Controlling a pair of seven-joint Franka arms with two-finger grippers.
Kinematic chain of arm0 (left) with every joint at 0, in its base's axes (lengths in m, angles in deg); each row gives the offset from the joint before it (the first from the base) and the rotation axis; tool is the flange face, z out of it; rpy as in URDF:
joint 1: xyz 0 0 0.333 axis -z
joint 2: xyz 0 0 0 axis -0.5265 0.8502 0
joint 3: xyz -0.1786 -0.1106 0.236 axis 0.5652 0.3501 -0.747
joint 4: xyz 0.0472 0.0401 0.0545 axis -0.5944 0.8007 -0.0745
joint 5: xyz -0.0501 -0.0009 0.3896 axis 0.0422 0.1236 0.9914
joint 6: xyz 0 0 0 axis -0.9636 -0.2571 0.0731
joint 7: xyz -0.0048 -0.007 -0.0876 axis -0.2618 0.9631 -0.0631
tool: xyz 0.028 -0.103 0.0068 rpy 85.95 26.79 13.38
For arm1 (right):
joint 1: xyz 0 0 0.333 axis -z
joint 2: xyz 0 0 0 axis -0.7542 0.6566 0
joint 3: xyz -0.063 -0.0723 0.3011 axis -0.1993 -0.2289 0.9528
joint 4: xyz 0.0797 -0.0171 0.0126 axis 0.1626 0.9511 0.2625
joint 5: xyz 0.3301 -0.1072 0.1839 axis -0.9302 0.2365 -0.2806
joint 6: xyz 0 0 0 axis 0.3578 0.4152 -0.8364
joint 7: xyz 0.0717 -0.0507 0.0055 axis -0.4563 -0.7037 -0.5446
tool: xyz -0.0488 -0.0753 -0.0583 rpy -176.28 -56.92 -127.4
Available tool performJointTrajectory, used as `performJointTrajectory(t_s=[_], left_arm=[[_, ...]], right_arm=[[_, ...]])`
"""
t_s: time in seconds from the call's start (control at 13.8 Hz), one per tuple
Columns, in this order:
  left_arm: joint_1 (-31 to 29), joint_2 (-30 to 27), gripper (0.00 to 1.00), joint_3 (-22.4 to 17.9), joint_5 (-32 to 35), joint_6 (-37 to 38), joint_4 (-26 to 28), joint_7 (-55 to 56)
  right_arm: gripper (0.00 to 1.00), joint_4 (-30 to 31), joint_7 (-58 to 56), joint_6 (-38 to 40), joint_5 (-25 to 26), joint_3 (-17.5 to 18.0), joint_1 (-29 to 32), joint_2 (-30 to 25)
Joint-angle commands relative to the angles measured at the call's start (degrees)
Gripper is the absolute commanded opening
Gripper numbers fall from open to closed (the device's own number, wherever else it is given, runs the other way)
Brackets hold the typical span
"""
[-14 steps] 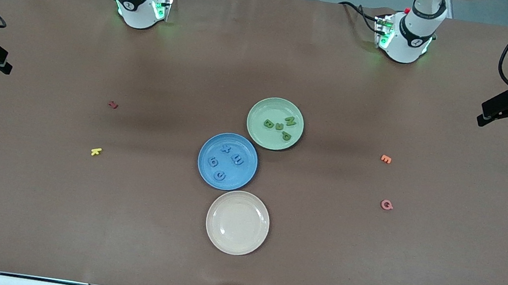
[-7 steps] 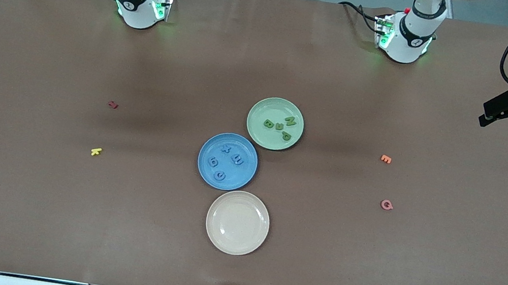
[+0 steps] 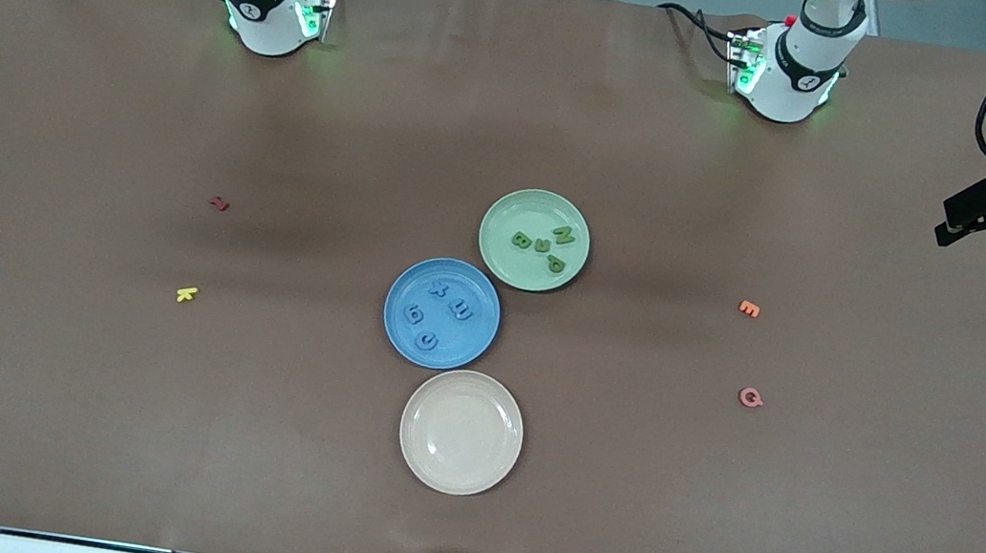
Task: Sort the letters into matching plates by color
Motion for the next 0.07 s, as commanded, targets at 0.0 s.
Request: performJointTrajectory(t_s=[0.0], left_arm=[[0.1, 0.1, 1.00, 0.1, 1.2, 0.2, -0.7, -0.3]], right_arm=[[1.00, -1.6, -0.1, 0.3, 0.1, 0.7, 0.5, 0.8]])
